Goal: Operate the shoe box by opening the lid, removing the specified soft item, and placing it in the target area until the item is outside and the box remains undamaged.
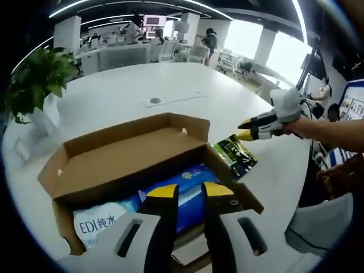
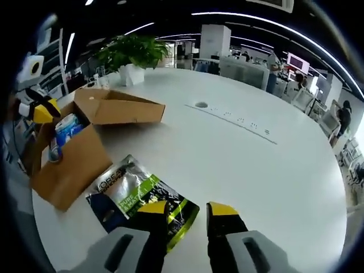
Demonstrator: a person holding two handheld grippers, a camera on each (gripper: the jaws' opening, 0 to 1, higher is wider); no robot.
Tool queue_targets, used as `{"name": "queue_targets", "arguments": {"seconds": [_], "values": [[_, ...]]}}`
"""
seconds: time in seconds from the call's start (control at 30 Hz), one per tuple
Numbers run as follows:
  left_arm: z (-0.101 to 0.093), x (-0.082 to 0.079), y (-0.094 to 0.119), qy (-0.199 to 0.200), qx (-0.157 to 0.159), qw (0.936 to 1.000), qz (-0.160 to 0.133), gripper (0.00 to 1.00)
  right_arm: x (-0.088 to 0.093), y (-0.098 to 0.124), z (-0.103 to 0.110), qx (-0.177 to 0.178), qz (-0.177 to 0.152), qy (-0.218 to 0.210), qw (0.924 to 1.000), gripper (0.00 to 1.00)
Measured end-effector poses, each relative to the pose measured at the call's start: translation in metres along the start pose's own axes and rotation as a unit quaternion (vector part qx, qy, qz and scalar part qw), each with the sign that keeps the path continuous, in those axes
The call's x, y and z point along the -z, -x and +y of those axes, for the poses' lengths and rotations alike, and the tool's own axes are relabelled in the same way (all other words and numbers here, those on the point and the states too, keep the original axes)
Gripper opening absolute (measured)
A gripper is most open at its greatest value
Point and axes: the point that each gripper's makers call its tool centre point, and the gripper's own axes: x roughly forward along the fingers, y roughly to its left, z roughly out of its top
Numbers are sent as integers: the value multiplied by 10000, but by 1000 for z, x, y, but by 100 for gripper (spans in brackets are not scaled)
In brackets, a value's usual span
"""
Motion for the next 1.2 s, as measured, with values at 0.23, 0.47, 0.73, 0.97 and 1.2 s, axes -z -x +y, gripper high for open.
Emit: {"name": "queue_targets", "arguments": {"seconds": [0.23, 0.47, 0.73, 0.97, 1.2], "values": [[14, 2, 11, -119, -61, 9999, -18, 20, -3, 14, 2, -71, -27, 69, 9999, 31], [25, 9, 20, -148, -28, 9999, 17, 26, -9, 24, 9, -177, -48, 197, 9996, 42], [39, 17, 31, -259, -8, 9996, 83, 34, -19, 38, 25, -403, -14, 512, 9979, 53], [52, 26, 39, -676, -38, 9974, 231, 39, -30, 45, 42, -661, -38, 656, 9956, 62], [68, 27, 48, -1147, -108, 9928, 336, 50, -46, 51, 65, -892, -161, 920, 9916, 69]]}}
